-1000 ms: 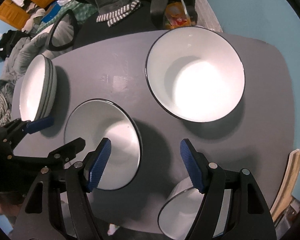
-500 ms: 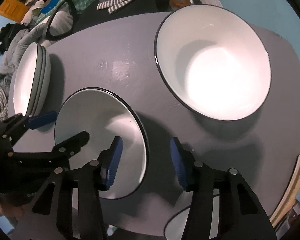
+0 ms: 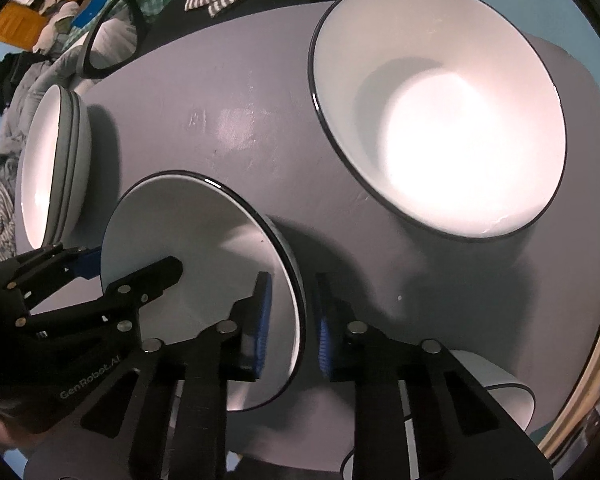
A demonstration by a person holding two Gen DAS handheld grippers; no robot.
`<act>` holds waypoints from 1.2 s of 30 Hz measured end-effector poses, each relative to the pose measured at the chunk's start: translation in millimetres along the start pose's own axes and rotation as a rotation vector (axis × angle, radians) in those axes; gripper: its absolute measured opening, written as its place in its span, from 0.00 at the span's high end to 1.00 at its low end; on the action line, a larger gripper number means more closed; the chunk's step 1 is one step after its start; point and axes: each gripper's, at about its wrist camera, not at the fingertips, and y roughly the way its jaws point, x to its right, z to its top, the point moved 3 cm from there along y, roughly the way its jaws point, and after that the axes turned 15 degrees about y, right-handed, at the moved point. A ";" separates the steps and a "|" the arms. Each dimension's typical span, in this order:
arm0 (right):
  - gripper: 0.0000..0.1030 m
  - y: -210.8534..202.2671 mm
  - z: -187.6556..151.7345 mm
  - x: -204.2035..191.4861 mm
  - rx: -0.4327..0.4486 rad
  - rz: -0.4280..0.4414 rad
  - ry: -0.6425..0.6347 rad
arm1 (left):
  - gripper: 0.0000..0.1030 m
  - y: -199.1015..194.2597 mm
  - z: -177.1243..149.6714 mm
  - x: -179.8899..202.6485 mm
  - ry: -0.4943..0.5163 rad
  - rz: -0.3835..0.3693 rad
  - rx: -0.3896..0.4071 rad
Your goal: Organize plates and bowls
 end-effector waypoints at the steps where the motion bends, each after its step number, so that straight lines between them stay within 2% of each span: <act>1: 0.83 0.8 0.2 -1.6 -0.002 0.004 0.001 | 0.76 -0.1 0.1 1.5 0.008 -0.002 -0.001; 5: 0.86 -1.5 -2.1 0.1 0.007 0.008 -0.002 | 0.88 -2.8 -1.3 9.6 0.025 -0.017 0.003; 7: 0.89 -2.4 -2.9 3.2 0.007 0.008 -0.002 | 0.91 -4.2 -2.3 14.1 0.028 -0.019 0.006; 11: 0.92 2.0 -3.8 4.0 -0.018 0.001 0.005 | 0.92 -5.0 -4.1 14.4 0.014 -0.030 0.012; 20: 0.93 -3.1 -7.9 7.1 0.003 -0.019 -0.002 | 0.92 -7.1 -8.9 15.9 0.025 -0.023 0.012; 28: 0.93 -5.6 -8.7 4.1 -0.007 -0.017 0.010 | 0.92 -13.1 -2.5 19.4 0.025 -0.028 0.008; 30: 0.93 0.9 -1.5 -11.3 -0.008 -0.019 0.014 | 0.92 -14.2 -0.6 18.9 0.029 -0.031 0.007; 36: 0.93 -10.7 -0.3 -10.8 -0.005 -0.022 0.033 | 0.92 -26.3 5.6 21.0 0.026 -0.043 0.025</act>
